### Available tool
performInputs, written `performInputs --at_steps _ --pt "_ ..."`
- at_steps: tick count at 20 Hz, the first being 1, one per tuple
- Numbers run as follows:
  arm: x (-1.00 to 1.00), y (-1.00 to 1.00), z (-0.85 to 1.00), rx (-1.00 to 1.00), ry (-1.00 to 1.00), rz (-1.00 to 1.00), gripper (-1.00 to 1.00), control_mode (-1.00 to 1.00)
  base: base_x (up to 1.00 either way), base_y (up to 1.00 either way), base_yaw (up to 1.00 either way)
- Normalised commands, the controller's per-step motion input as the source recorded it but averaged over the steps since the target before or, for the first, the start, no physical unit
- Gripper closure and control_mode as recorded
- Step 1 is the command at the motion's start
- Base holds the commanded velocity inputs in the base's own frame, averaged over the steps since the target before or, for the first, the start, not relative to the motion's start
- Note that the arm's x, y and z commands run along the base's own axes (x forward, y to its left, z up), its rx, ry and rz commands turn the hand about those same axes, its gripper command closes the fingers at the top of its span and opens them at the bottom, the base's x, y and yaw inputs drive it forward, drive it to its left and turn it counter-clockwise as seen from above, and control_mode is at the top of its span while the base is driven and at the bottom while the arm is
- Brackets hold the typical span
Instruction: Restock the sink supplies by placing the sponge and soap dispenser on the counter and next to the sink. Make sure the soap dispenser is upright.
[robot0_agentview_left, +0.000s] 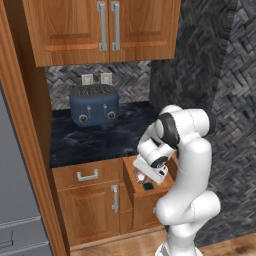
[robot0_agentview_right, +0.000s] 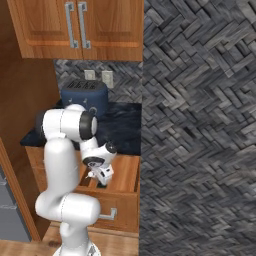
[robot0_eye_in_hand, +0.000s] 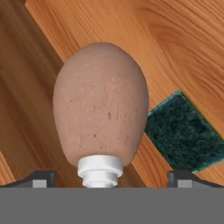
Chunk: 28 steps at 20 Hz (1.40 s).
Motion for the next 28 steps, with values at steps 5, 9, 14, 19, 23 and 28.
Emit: performInputs --at_steps 5,9,14,19,23,28 --pt "0.0 0.19 -0.2 0.02 0.0 -0.03 -1.0 -1.0 0.0 0.0 0.0" --pt "0.0 0.17 0.0 0.04 0.0 -0.04 -1.0 -1.0 0.0 0.0 0.0" --pt "0.0 0.06 0.04 0.03 0.0 -0.07 1.0 -1.0 0.0 0.0 0.0" --pt "0.0 0.03 0.19 0.03 0.0 -0.09 1.0 -1.0 0.0 0.0 0.0" --pt "-0.08 0.0 0.44 0.02 0.0 -0.11 1.0 -1.0 0.0 0.0 0.0" --pt "-0.56 0.0 0.74 0.01 0.0 -0.12 1.0 -1.0 0.0 0.0 0.0"
